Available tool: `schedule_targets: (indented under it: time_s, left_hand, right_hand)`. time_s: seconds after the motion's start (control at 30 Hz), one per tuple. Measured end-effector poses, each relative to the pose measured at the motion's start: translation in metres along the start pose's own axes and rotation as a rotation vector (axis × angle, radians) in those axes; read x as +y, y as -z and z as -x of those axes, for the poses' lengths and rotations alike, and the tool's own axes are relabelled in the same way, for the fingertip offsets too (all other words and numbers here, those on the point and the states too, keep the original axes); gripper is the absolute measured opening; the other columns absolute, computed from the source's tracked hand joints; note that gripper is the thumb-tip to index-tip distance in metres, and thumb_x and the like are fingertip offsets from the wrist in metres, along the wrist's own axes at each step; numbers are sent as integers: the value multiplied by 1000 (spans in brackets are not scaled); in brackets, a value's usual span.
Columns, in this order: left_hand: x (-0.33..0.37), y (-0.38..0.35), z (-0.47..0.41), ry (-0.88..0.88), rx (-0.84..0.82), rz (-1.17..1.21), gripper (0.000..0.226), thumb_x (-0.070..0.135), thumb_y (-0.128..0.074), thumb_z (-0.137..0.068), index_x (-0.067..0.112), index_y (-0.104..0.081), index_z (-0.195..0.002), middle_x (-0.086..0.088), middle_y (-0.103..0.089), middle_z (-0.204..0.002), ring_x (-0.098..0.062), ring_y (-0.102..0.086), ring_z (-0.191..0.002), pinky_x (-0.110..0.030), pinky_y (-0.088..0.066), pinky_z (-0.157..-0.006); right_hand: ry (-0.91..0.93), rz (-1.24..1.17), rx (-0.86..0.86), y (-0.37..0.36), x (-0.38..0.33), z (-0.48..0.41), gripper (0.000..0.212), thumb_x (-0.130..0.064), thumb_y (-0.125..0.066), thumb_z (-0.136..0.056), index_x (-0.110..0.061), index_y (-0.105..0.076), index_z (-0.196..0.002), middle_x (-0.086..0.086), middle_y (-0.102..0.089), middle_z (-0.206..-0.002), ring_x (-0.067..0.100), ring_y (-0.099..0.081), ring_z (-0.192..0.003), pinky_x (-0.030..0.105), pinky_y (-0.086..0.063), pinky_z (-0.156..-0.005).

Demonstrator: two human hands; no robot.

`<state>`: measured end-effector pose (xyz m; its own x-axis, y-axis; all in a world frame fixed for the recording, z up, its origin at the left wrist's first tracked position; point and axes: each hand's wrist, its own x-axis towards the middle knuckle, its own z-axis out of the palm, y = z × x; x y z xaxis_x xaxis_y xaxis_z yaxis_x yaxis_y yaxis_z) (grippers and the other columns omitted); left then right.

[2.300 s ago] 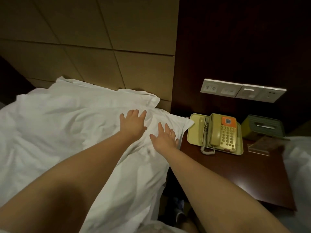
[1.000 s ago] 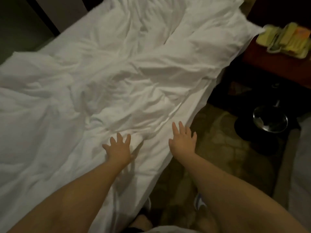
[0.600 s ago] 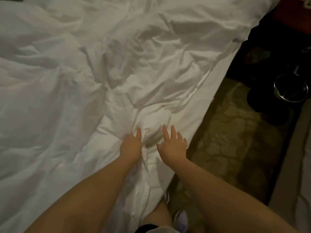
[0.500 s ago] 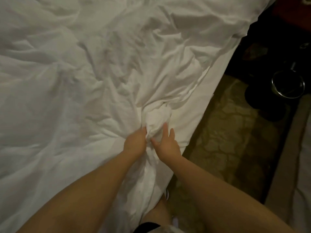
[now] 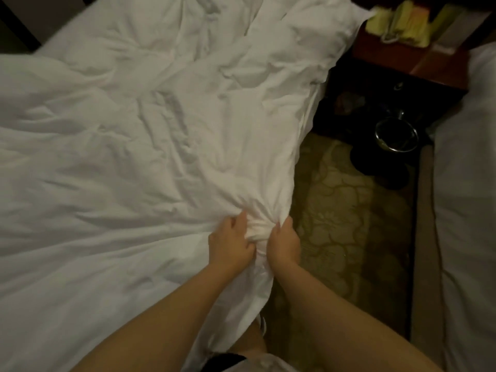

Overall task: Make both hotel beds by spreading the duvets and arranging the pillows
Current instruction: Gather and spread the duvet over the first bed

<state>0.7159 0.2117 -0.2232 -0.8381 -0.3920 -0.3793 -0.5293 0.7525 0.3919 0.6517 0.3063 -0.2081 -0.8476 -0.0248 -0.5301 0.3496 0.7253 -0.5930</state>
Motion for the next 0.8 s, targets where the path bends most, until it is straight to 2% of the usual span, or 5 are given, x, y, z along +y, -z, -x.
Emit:
schedule_targets:
  time_s: [0.1,0.17,0.23,0.4,0.8]
  left_hand:
    - [8,-22,45,141,-194,-172,71,44,-40,-93,31,0,-151,-8,-9,-156,-27,-16,-142,-49,-19,-112]
    - [9,-31,77,194,-239,-239,70,47,-34,-96,30,6,-151,-7,4,-159,-26,-3,-146,-52,-10,-114]
    - [12,-34,112,191,-221,-310,69,47,-31,-98,28,8,-151,-6,8,-159,-25,1,-146,-53,-8,-115]
    - [20,-34,192,198,-149,-337,69,44,-32,-99,26,10,-151,-7,11,-159,-24,4,-147,-53,-5,-116]
    - [-71,-25,336,292,-60,-336,75,45,-37,-96,23,10,-151,-5,11,-159,-23,1,-146,-53,-10,-114]
  right_hand:
    - [-63,170,-134,20,41,23,49,-36,-31,-100,-23,-23,-146,12,-46,-134,27,-48,-109,38,-40,-97]
    - [72,430,-157,24,58,46,69,-38,-39,-96,-26,0,-152,10,-23,-153,30,-29,-134,44,-26,-111]
    - [229,550,-131,26,71,76,76,-37,-41,-97,-26,11,-151,5,-1,-160,27,-8,-145,45,-11,-118]
    - [417,658,-124,31,100,148,75,-34,-41,-99,-29,11,-151,-1,10,-161,26,4,-147,48,-1,-118]
    - [428,653,-180,-32,148,284,69,-39,-39,-98,-32,4,-152,1,7,-161,29,2,-147,52,-4,-117]
